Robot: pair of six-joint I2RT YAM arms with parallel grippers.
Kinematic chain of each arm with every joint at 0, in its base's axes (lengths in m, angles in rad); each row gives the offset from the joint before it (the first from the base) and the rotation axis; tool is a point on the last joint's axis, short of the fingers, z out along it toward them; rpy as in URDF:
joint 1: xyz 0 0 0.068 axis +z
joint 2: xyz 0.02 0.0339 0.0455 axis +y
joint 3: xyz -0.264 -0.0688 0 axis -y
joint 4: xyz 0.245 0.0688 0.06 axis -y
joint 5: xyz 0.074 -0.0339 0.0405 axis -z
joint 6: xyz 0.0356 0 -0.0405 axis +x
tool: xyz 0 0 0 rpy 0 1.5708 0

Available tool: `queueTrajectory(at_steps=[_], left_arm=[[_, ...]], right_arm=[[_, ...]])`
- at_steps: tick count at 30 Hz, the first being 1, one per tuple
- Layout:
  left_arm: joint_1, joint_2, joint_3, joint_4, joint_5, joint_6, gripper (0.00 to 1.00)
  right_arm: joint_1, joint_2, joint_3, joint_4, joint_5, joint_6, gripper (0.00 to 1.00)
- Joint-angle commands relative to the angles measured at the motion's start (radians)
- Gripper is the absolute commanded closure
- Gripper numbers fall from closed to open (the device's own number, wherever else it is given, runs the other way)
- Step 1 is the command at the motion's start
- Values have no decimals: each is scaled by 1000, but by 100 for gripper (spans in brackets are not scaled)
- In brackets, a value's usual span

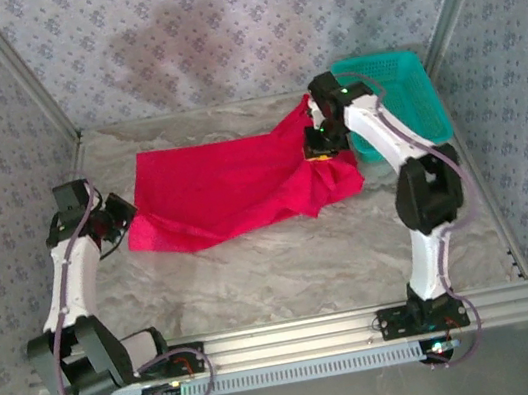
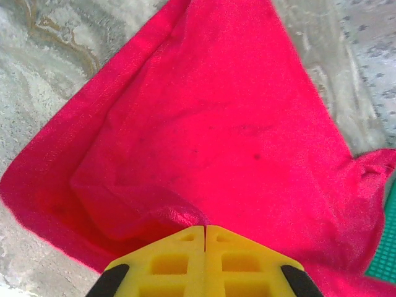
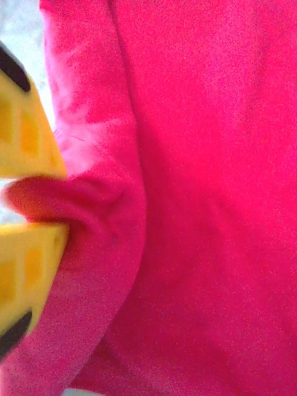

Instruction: Fold the inside-out t-shirt

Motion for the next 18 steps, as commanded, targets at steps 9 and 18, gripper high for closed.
queueTrajectory(at_steps=[9, 18], left_arm=[[-26, 37, -17, 80, -13, 13, 100], [-34, 33, -38, 75, -13, 24, 100]], right_arm=[[-29, -197, -411, 232, -6, 1, 53], [-117, -104, -420, 375, -29, 22, 44]])
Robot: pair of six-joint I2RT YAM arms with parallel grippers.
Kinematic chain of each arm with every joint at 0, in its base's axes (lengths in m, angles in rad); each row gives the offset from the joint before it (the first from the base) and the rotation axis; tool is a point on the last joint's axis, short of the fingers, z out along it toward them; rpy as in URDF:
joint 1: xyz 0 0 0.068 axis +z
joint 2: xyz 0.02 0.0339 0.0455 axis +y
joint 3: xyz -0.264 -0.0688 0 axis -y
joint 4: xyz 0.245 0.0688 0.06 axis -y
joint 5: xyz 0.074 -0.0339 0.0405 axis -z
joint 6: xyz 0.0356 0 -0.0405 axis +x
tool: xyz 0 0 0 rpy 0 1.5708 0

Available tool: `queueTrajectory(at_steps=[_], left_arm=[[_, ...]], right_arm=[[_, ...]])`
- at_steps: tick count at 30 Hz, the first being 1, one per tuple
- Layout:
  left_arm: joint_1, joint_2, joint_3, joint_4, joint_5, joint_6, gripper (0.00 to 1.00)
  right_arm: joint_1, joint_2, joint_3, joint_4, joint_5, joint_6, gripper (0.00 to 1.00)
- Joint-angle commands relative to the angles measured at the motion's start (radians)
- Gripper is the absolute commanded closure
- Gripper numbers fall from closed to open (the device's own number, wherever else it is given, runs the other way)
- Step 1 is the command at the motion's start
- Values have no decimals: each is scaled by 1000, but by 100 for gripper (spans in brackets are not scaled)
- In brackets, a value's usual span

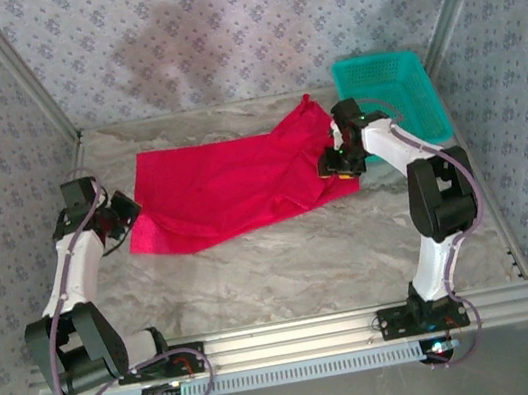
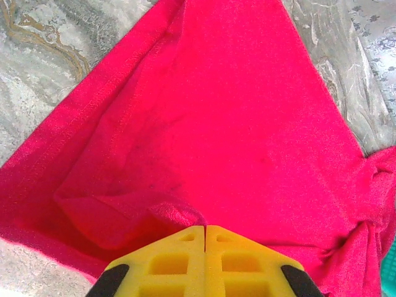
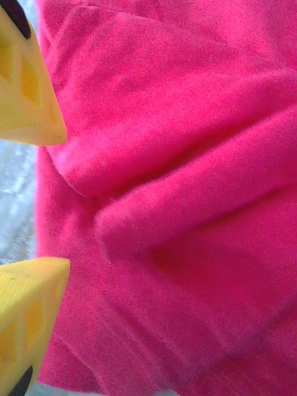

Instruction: Fold the inside-out t-shirt

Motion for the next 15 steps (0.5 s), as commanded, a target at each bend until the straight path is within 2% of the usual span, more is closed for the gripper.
queueTrajectory(at_steps=[1, 9, 12, 15], left_arm=[[-4, -10, -27, 20, -2, 18, 100], [-4, -10, -33, 12, -9, 31, 100], [-4, -11, -32, 11, -11, 31, 100], [-4, -8, -32, 8, -13, 35, 100]], right_arm=[[-24, 51, 35, 56, -24, 4, 42], [-27, 141, 80, 68, -69, 34, 44], [-16, 154, 83, 75, -80, 41, 47], [-9, 162, 90, 74, -87, 47, 59]])
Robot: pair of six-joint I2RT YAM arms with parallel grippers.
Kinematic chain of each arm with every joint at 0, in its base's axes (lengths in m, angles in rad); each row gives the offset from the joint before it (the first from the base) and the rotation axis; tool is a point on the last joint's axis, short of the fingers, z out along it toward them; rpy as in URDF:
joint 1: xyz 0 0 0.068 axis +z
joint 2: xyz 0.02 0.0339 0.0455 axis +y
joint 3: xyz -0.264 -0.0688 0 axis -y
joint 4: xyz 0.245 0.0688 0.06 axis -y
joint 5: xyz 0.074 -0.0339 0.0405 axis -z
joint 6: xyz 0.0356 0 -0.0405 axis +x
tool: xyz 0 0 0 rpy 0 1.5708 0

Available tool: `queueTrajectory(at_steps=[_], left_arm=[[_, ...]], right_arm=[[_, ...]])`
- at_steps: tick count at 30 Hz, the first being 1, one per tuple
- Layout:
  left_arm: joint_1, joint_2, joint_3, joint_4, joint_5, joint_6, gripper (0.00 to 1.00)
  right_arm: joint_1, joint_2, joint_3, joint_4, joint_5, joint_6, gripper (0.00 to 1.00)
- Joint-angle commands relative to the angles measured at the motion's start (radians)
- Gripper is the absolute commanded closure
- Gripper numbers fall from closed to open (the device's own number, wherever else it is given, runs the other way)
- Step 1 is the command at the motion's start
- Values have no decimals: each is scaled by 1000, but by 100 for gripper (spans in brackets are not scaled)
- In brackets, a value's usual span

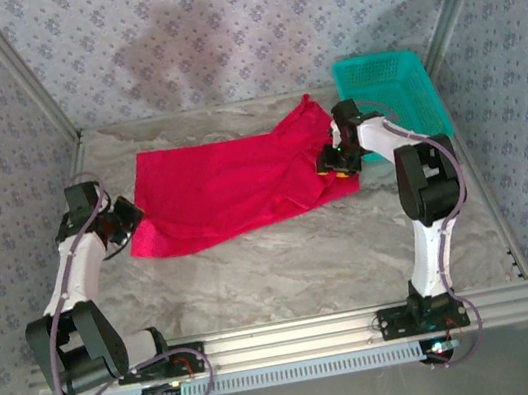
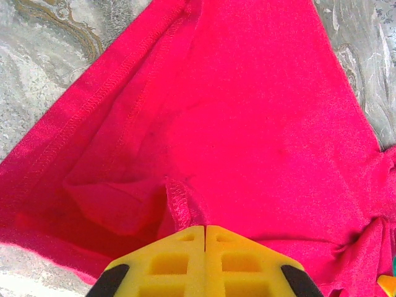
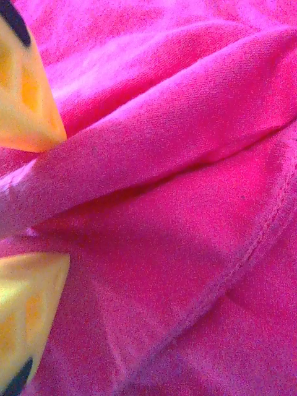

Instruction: Fold the inside-out t-shirt

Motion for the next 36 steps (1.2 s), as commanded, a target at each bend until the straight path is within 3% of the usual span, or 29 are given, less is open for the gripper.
queueTrajectory(at_steps=[1, 10, 16, 24, 31, 36], left_arm=[[-4, -7, 0, 7, -14, 27, 100], [-3, -20, 33, -24, -27, 39, 100], [11, -17, 174, -78, -23, 34, 100], [69, -14, 566, -135, 66, -28, 100], [181, -106, 788, -46, 132, -121, 100], [202, -181, 917, 5, 143, -114, 100]], right_arm=[[11, 15, 34, -7, -29, 15, 64], [24, -41, 123, -151, 35, -27, 100], [32, -133, 260, -247, 65, -34, 100], [2, -375, 492, -185, 45, 60, 100], [-64, -590, 628, -124, 26, 133, 100], [-93, -723, 714, -127, 19, 120, 100]])
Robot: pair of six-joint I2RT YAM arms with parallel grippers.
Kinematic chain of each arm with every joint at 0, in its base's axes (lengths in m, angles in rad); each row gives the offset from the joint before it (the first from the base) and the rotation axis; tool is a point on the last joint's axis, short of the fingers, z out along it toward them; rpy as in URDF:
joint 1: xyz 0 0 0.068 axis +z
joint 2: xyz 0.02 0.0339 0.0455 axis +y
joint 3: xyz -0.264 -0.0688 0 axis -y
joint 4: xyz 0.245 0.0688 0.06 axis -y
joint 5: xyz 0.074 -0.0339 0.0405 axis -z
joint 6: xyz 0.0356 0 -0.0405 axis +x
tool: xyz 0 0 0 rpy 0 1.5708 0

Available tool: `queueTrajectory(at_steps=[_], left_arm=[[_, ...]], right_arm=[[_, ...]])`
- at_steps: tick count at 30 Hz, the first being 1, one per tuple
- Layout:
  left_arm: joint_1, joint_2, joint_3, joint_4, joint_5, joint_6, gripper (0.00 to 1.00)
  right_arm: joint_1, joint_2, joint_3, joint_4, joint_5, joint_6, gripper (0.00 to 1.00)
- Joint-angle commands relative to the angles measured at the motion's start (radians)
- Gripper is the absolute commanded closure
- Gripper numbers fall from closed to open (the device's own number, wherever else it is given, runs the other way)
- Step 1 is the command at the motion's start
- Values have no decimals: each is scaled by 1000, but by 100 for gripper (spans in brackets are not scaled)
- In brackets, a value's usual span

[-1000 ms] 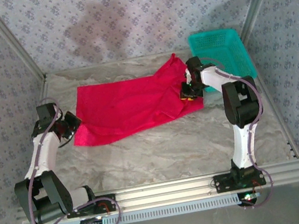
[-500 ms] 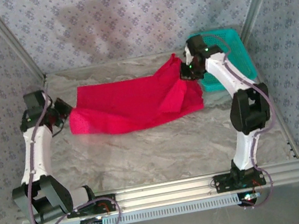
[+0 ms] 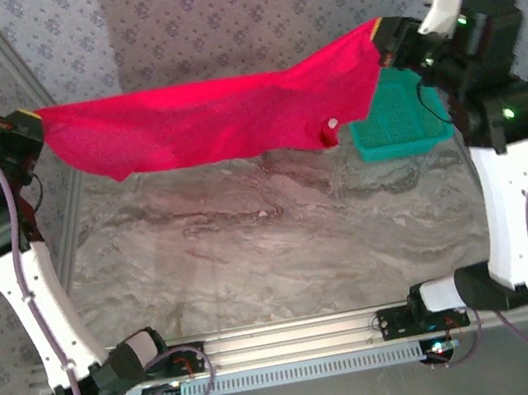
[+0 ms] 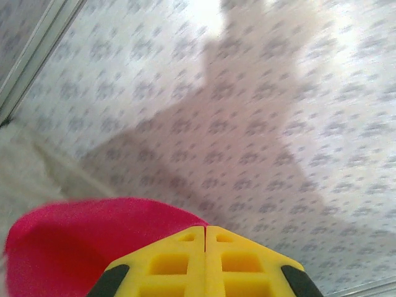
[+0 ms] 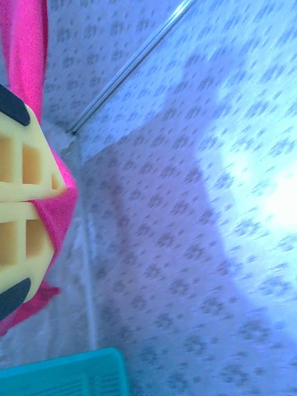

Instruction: Fold the inside-out t-shirt

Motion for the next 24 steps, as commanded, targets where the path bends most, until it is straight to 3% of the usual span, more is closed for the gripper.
queueTrajectory(at_steps=[1, 8, 12, 19, 24], left_arm=[[6, -70, 110, 81, 28, -7, 100], [6, -50, 407, -23, -21, 76, 100], [6, -3, 439, -42, -16, 92, 100], [-9, 78, 144, 120, 72, 49, 100], [-119, 147, -156, 247, 8, 110, 100]], right_arm=[[-18, -68, 55, 10, 3, 9, 100], [-27, -126, 193, -17, 117, -69, 100], [-31, -46, 245, -49, 149, -105, 100], [-66, 112, 156, 14, 96, -52, 100], [-62, 234, -6, 149, 53, -5, 100]])
